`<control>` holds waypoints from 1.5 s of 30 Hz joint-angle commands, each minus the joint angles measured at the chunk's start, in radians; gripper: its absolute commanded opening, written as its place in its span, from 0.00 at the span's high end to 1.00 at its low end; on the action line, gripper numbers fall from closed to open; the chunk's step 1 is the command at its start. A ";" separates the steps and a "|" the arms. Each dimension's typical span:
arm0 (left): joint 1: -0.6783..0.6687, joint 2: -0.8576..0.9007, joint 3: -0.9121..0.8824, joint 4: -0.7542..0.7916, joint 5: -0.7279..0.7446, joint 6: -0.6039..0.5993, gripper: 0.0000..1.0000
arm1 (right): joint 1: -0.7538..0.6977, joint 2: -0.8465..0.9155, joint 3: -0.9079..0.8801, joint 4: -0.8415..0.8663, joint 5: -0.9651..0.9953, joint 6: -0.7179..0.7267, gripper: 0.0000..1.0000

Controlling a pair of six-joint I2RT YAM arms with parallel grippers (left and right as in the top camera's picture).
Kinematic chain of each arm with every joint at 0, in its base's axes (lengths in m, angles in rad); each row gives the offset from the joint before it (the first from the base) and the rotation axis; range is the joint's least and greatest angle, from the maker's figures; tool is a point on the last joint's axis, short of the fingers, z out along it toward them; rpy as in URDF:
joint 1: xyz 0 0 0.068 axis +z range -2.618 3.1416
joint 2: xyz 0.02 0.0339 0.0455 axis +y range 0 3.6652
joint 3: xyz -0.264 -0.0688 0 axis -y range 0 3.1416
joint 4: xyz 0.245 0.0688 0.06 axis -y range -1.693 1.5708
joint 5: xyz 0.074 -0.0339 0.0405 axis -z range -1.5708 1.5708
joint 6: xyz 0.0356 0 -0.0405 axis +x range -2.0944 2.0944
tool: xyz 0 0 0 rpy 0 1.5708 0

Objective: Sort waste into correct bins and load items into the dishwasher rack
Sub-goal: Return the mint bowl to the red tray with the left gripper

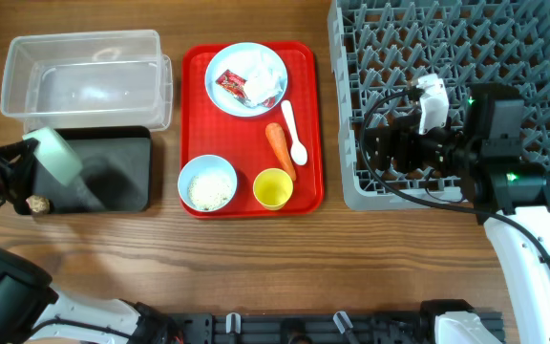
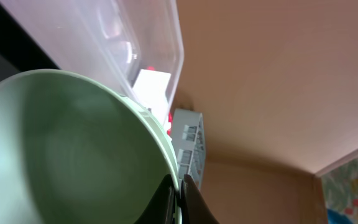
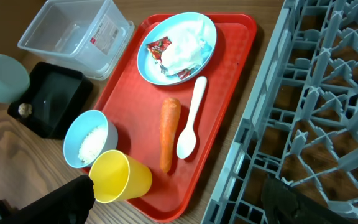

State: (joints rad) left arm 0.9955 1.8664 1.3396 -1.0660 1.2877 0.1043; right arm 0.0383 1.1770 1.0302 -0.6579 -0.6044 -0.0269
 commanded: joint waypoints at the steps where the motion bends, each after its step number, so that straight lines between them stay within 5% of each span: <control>1: -0.050 -0.033 0.013 0.008 0.100 0.024 0.96 | 0.003 0.005 0.019 0.007 0.005 0.005 0.12; 11: -0.376 -0.310 0.015 0.136 0.006 0.019 0.96 | 0.003 0.005 0.019 0.007 0.006 0.029 0.11; 21: -1.015 -0.333 0.015 0.360 -0.903 -0.069 0.96 | 0.003 0.005 0.019 0.007 0.006 0.030 0.11; 26: -1.220 -0.238 0.015 0.410 -1.300 -0.139 0.96 | 0.003 0.005 0.019 0.006 0.006 0.030 0.12; 42: -1.350 -0.018 0.015 0.346 -1.323 -0.136 0.96 | 0.003 0.005 0.019 0.010 0.032 0.030 0.11; 45: -1.352 -0.018 0.014 0.329 -1.323 -0.136 0.83 | 0.003 0.005 0.019 0.010 0.032 0.030 0.11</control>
State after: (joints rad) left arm -0.3477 1.8503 1.3464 -0.7219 -0.0185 -0.0208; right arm 0.0383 1.1774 1.0302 -0.6510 -0.5888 -0.0040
